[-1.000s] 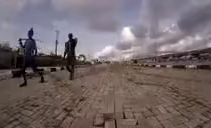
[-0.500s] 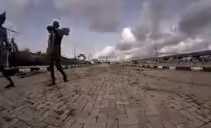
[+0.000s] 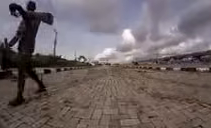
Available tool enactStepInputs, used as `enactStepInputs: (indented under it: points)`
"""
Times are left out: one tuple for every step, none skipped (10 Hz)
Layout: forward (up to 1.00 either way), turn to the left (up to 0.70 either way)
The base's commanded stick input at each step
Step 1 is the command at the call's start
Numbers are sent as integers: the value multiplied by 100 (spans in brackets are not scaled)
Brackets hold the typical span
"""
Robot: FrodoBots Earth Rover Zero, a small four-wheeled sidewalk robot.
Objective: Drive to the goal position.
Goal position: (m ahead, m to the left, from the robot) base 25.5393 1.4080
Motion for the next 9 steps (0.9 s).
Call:
enactStepInputs:
  points:
    - [100,0]
    - [100,0]
    - [100,0]
    - [100,0]
    - [100,0]
    - [100,0]
    - [100,0]
    - [100,0]
    - [100,0]
